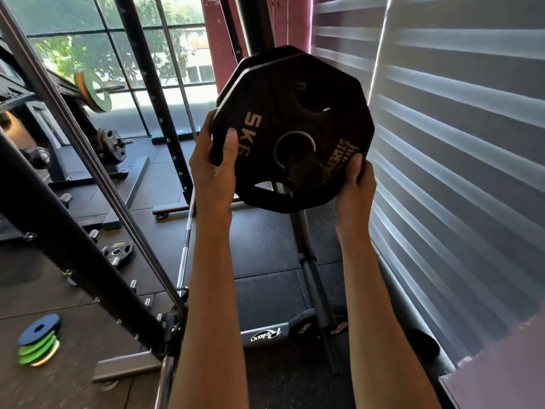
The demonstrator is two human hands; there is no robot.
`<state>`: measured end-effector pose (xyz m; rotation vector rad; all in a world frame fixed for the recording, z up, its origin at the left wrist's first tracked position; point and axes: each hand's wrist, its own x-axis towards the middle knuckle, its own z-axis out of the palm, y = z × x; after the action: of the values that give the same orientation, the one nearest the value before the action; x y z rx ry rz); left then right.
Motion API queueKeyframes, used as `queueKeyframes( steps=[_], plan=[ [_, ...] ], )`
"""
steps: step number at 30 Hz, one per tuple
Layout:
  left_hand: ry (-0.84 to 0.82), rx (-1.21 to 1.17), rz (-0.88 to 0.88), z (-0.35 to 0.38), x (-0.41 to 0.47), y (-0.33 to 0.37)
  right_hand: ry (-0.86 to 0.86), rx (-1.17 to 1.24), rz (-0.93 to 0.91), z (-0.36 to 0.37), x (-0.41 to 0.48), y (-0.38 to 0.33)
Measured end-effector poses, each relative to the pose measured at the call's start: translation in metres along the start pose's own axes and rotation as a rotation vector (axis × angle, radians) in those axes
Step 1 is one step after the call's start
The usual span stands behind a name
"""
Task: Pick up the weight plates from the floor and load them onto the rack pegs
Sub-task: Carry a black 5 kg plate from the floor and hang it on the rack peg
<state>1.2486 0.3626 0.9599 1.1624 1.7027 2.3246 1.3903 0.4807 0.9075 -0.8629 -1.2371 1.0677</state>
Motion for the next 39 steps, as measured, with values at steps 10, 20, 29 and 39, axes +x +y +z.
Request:
queueKeyframes(
  steps=[10,20,29,39],
  plan=[
    [0.056,-0.025,-0.063,0.012,0.019,-0.031,-0.035,-0.063,-0.025,0.019,0.035,0.002],
    [0.061,-0.036,-0.102,0.011,0.015,-0.032,-0.08,0.041,0.019,0.011,0.03,0.004],
    [0.129,0.026,-0.422,-0.057,-0.043,-0.09,-0.219,0.183,0.359,0.033,-0.051,0.077],
    [0.429,0.247,-0.84,-0.274,-0.149,-0.169,-0.804,-0.124,0.645,0.167,-0.271,0.156]
  ],
)
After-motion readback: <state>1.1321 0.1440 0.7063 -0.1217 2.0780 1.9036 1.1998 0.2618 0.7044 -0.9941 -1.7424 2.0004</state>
